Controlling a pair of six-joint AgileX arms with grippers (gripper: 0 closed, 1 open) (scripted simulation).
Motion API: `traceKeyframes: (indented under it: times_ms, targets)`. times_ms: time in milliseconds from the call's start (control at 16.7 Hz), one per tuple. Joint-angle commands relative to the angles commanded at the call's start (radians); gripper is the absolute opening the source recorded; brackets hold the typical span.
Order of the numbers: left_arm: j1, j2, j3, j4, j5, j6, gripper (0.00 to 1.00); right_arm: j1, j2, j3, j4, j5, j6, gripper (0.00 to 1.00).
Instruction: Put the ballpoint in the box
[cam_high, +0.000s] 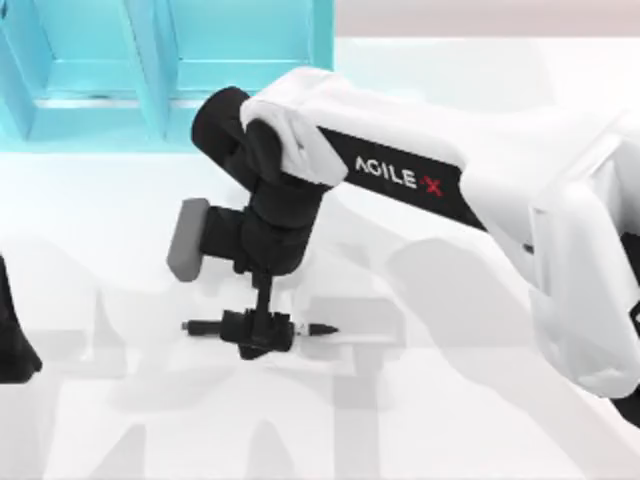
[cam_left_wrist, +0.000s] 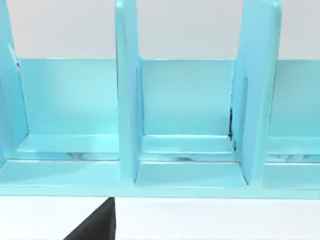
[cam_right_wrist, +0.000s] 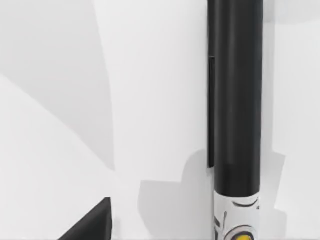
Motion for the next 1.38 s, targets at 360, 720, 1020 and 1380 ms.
traceKeyframes:
  times_ms: [360,720,1020,1380]
  targets:
    - [0.0,0.0,0.0,0.0,0.0,0.0,1.0,0.0,0.0,0.0,0.0,0.0,0.0,0.62]
    - [0.0,0.0,0.0,0.0,0.0,0.0,1.0,0.0,0.0,0.0,0.0,0.0,0.0,0.17]
    - [0.0,0.0,0.0,0.0,0.0,0.0,1.0,0.0,0.0,0.0,0.0,0.0,0.0,0.0]
    - [0.0,0.0,0.0,0.0,0.0,0.0,1.0,-0.02,-0.051,0.025,0.003,0.025,-0.014,0.0]
